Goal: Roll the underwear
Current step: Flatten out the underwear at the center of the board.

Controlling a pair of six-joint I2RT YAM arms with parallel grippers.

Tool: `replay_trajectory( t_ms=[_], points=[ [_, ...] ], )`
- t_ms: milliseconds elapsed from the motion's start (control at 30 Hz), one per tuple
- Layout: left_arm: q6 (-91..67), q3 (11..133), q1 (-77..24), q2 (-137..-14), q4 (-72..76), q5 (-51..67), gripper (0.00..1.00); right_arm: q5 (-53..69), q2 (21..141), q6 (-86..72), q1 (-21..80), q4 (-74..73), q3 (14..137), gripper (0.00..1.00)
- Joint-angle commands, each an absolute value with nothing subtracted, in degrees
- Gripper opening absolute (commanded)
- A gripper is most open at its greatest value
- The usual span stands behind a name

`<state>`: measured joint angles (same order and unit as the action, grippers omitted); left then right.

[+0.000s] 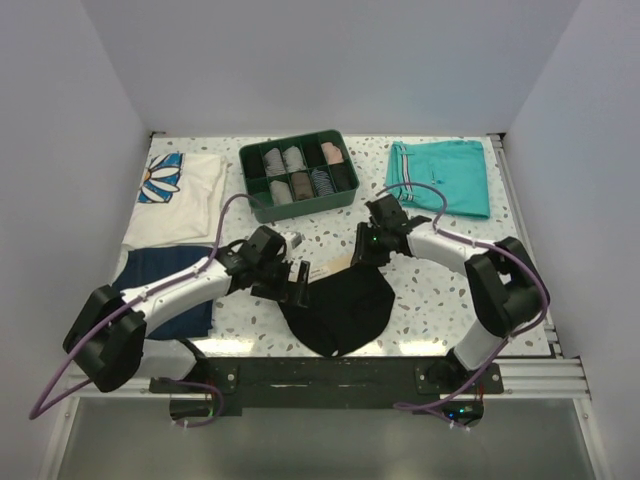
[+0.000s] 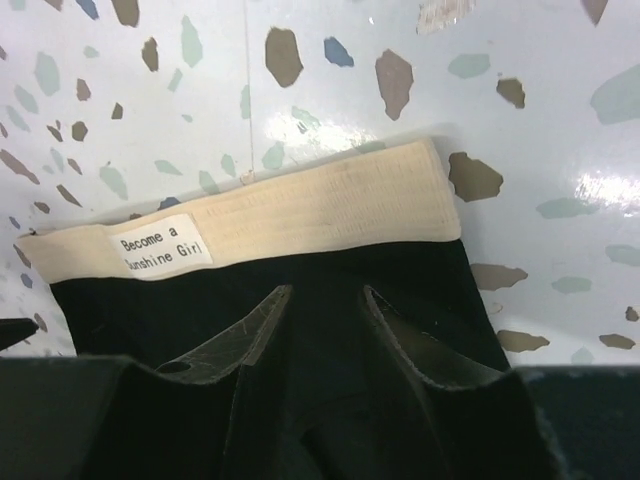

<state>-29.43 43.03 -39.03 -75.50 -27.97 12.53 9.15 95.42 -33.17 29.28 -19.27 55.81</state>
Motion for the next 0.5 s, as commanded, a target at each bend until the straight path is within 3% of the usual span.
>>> replay_trajectory(
  t_ms=[0,100,167,467],
  points=[
    [-33.75,42.36,-38.59,-70.05,-26.19,4.42,1.00,7.21,94.13,-28.93,28.74,-19.24,60.73,0.38],
    [-33.40,42.89,-37.45,-68.91,-27.42,0.63,0.99,6.42,94.22,-27.43,27.69,-20.39,61.61,0.39],
    [-33.22,42.37,-35.43,-68.73,-27.60,0.18,0.94,7.47,94.57,-26.81,26.55,-20.57,61.79,0.39],
    [-31.82,36.83,-28.13,-71.19,-20.22,7.81,0.79,15.46,97.46,-23.65,20.04,-19.86,62.84,0.39]
  ],
)
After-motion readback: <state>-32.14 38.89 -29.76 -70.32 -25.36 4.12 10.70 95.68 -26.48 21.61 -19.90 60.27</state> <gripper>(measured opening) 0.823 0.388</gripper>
